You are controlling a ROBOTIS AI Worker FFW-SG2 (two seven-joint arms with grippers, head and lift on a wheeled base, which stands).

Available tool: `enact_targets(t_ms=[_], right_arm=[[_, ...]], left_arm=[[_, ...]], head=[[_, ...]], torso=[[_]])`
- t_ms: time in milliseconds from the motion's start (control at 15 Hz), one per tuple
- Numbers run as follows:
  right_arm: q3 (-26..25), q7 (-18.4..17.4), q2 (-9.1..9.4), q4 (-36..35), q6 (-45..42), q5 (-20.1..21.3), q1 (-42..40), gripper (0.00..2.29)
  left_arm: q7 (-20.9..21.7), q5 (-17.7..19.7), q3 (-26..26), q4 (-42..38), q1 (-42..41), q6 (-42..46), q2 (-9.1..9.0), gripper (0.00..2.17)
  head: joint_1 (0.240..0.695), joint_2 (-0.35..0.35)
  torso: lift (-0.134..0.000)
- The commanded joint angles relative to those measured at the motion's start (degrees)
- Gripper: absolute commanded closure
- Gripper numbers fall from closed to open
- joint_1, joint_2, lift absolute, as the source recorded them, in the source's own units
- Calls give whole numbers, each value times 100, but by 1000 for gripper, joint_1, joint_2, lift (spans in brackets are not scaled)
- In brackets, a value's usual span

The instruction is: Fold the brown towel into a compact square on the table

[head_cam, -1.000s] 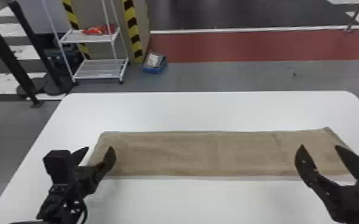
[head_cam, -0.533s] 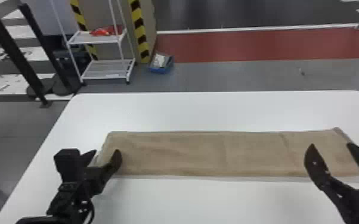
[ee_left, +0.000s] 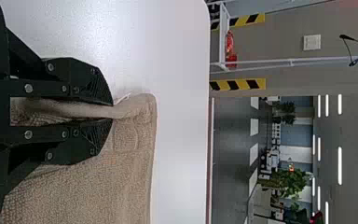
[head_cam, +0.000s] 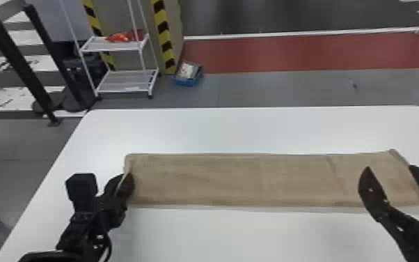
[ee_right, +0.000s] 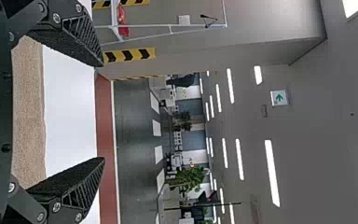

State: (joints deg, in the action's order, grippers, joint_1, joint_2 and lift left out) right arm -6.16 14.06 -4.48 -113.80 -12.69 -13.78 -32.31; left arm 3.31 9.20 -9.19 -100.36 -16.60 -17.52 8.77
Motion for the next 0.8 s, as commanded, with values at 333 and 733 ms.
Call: enact_targets(t_ms=[333, 733], right_arm=[[0, -9, -1, -10, 0, -20, -4, 188], [-123, -105, -1, 69, -369, -90, -109, 188]], left_arm=[[-85, 266, 102, -916, -133, -301, -95, 2074], [-780, 319, 1280, -2691, 394, -2815, -139, 2078]], head=[[695, 102], [695, 24]], torso=[[-123], [-123]])
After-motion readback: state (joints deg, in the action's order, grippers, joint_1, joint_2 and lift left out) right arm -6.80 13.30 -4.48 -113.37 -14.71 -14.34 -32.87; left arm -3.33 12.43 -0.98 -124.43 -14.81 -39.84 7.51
